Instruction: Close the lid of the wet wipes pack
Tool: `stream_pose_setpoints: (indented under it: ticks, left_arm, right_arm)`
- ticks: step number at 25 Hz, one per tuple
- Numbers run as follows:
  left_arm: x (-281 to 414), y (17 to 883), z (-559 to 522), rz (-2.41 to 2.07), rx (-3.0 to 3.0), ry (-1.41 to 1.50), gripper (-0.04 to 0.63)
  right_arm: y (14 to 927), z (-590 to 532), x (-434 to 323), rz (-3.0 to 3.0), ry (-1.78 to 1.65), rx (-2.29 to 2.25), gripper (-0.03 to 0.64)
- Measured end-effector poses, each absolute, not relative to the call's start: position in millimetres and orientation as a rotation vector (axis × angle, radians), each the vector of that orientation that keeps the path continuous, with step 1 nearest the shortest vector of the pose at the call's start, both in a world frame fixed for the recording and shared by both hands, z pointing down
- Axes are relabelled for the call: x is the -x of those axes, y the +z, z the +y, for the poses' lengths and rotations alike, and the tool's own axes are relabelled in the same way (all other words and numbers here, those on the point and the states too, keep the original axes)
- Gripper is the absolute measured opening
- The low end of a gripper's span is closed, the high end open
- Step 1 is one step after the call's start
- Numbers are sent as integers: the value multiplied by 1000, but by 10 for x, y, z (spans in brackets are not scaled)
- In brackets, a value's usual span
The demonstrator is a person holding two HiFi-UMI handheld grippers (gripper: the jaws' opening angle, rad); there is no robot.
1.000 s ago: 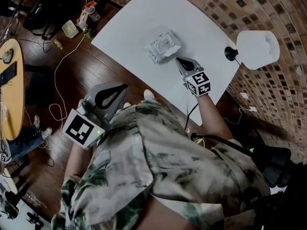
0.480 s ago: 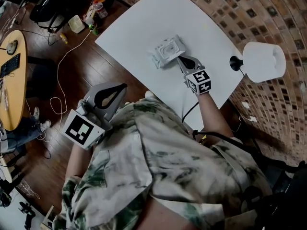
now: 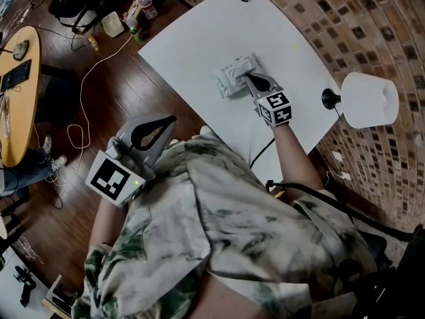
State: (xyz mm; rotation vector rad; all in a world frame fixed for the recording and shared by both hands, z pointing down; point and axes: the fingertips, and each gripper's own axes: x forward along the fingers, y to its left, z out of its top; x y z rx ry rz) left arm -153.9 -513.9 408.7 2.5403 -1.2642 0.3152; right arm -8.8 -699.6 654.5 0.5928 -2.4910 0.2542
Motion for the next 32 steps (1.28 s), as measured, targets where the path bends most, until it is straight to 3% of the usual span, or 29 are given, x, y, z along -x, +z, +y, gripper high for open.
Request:
stream_pose_setpoints:
  ticks: [32]
  left_arm:
    - [1824, 4125, -5007, -1352, -2458, 259, 0]
  right_arm:
    - [6788, -7122, 280, -2308, 258, -497, 2]
